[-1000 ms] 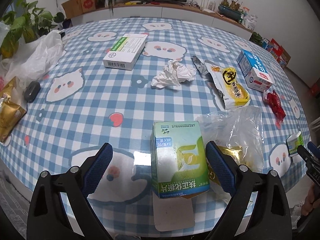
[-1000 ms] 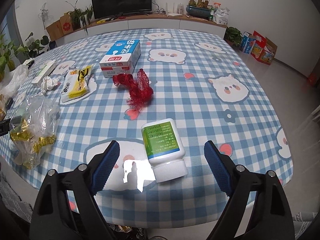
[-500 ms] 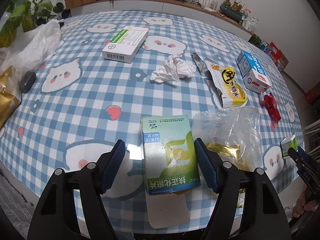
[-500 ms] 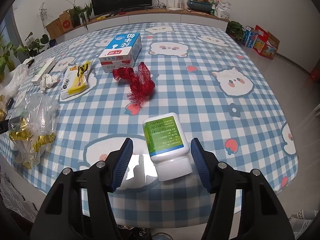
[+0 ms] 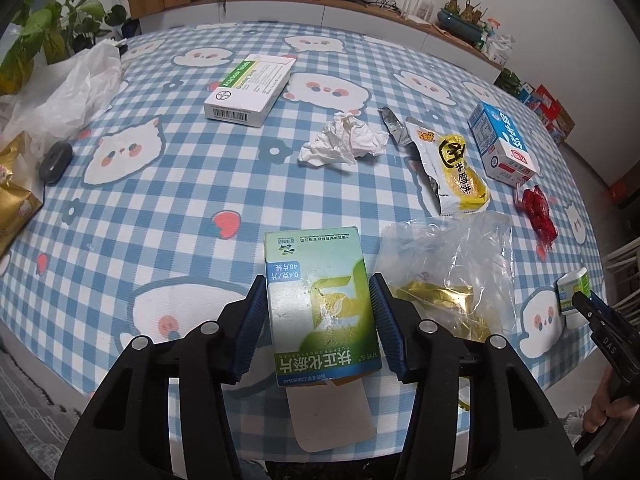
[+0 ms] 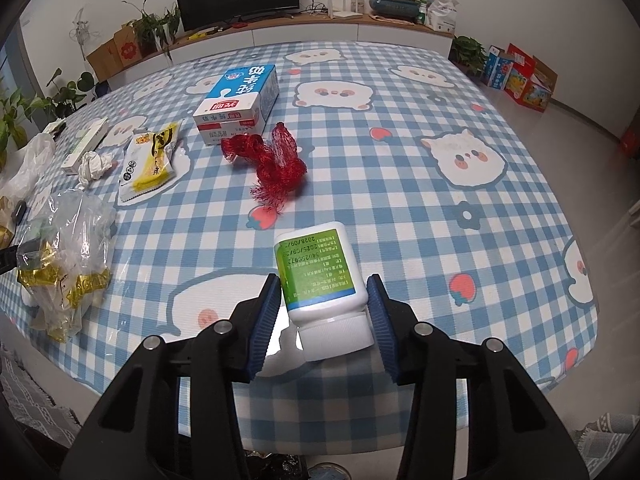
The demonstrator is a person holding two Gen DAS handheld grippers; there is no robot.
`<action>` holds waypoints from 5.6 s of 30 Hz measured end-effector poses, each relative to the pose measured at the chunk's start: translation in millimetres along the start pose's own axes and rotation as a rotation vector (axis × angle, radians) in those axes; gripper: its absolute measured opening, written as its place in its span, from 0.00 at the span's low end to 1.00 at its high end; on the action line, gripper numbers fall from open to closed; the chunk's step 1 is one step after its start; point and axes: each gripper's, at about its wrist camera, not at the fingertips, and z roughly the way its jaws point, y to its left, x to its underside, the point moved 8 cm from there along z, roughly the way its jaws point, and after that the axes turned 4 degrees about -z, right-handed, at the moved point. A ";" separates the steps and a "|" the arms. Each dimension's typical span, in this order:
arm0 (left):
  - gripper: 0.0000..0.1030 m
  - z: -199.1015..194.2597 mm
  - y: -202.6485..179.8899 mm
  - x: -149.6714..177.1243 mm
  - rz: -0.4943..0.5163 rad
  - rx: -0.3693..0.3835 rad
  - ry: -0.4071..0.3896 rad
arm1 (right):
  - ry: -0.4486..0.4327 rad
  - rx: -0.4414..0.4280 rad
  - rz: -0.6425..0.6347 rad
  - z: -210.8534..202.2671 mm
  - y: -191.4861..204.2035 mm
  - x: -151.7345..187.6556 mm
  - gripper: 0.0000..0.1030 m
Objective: Collect trash
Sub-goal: 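Grasp the green medicine box with the left tool while the right tool grasps the pill bottle, then carry the medicine box and pill bottle from the table over the black bin, then open the left tool to drop the green box while the right tool drops the pill bottle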
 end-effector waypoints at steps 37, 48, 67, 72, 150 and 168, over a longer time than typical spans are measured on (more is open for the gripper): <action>0.49 -74.6 -3.8 57.7 0.029 0.032 -0.098 | -0.119 -0.015 0.043 -73.5 22.9 29.6 0.41; 0.49 -93.8 0.8 92.4 0.028 0.039 -0.107 | -0.124 -0.034 0.025 -90.1 40.6 51.7 0.41; 0.49 -104.3 -10.2 155.8 0.047 0.052 -0.085 | -0.134 -0.057 0.021 -116.8 55.9 99.6 0.41; 0.49 -101.4 -13.7 173.0 0.049 0.052 -0.068 | -0.128 -0.056 0.020 -119.3 60.3 111.7 0.41; 0.93 26.0 -24.4 251.3 0.116 -0.015 0.066 | 0.113 -0.050 -0.016 11.9 91.5 212.6 0.41; 0.94 -11.5 54.7 219.6 0.059 -0.058 -0.001 | 0.070 -0.098 -0.096 -7.7 178.5 186.5 0.41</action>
